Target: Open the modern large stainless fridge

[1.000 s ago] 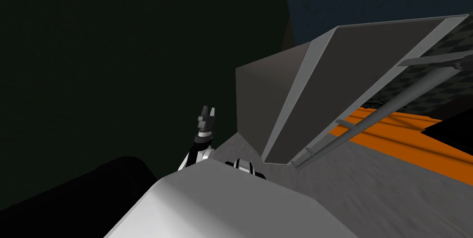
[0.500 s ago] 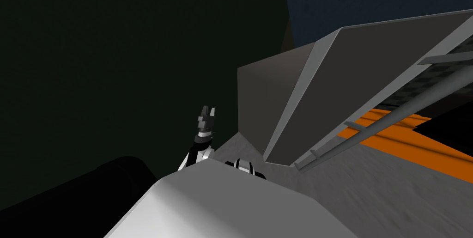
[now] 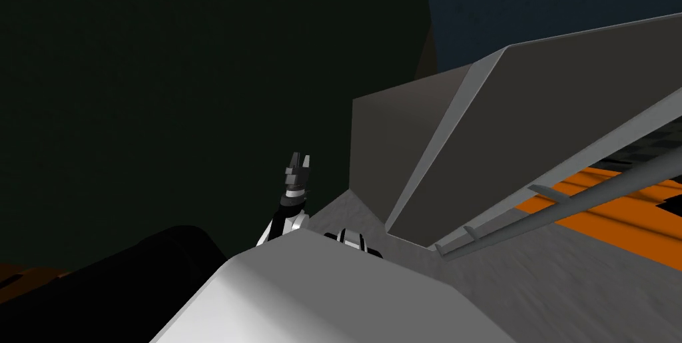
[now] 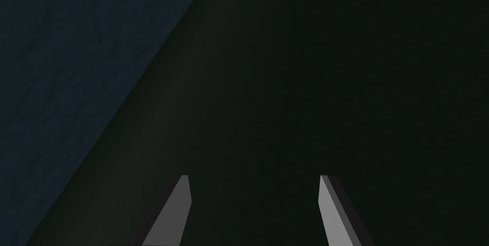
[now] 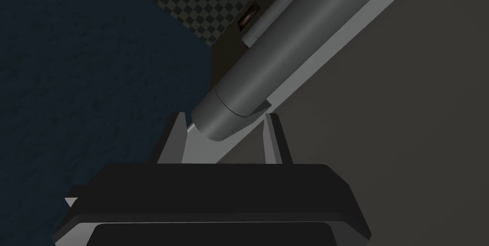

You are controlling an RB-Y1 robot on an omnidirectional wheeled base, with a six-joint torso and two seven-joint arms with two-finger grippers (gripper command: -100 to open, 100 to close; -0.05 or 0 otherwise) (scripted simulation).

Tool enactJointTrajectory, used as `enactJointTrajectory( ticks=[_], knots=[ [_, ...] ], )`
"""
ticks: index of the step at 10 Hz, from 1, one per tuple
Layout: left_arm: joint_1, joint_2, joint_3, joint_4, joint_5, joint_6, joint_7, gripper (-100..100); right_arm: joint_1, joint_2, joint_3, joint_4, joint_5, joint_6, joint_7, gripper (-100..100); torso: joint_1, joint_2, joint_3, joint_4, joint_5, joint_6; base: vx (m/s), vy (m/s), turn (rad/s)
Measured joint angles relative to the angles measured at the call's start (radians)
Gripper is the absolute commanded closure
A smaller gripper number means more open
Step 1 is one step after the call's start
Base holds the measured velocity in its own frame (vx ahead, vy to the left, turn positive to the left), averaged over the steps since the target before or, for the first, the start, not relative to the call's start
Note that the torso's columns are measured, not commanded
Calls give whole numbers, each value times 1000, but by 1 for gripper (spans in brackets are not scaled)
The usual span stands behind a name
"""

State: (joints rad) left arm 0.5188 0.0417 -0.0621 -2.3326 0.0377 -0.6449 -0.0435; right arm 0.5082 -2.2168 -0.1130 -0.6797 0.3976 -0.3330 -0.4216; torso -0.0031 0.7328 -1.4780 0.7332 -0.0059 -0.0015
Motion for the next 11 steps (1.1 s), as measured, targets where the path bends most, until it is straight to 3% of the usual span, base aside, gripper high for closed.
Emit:
enactJointTrajectory(
  ticks=[3, 4, 5, 6, 7, 8, 9, 10, 11],
  knots=[
    [0, 0, 0, 0, 0, 0, 0, 0, -50, 6, 62, -23, 21, 2, -33, 100, -7, -5, -5, -1, 0, -1, -3, 29, 42],
    [0, 0, 0, 0, 0, 0, 0, 0, -58, -2, 107, -19, 28, 17, -65, 100, -5, -4, -4, -2, -2, -2, -57, 54, 75],
    [0, 0, 0, 0, 0, 0, 0, 0, -23, -6, 96, 9, 20, 19, -77, 100, -3, -2, -2, -2, -3, -1, -80, 72, 134],
    [0, 0, 0, 0, 0, 0, 0, 0, -85, -18, 193, -2, 42, 32, -126, 100, -1, 1, 1, -1, -3, -1, -71, 66, 64],
    [0, 0, 0, 0, 0, 0, 0, 0, -74, -19, 190, 17, 34, 32, -145, 100, -1, 1, 1, 1, 0, -1, -38, 40, 2],
    [0, 0, 0, 0, 0, 0, 0, 0, -40, -16, 155, 40, 22, 22, -135, 100, -1, 0, -1, 1, 1, 0, -9, 12, -7],
    [0, 0, 0, 0, 0, 0, 0, 0, 24, -17, 112, 64, 7, 14, -123, 100, -4, -2, -2, 0, -1, 0, 0, 0, 0],
    [0, 0, 0, 0, 0, 0, 0, 0, 61, -15, 83, 83, -2, 5, -109, 100, -7, -3, -3, -1, -2, 0, 0, 0, 0],
    [0, 0, 0, 0, 0, 0, 0, 0, 45, -15, 97, 76, 3, 4, -111, 100, -7, -3, -3, -1, -2, 0, 5, -10, -2]
  ],
)
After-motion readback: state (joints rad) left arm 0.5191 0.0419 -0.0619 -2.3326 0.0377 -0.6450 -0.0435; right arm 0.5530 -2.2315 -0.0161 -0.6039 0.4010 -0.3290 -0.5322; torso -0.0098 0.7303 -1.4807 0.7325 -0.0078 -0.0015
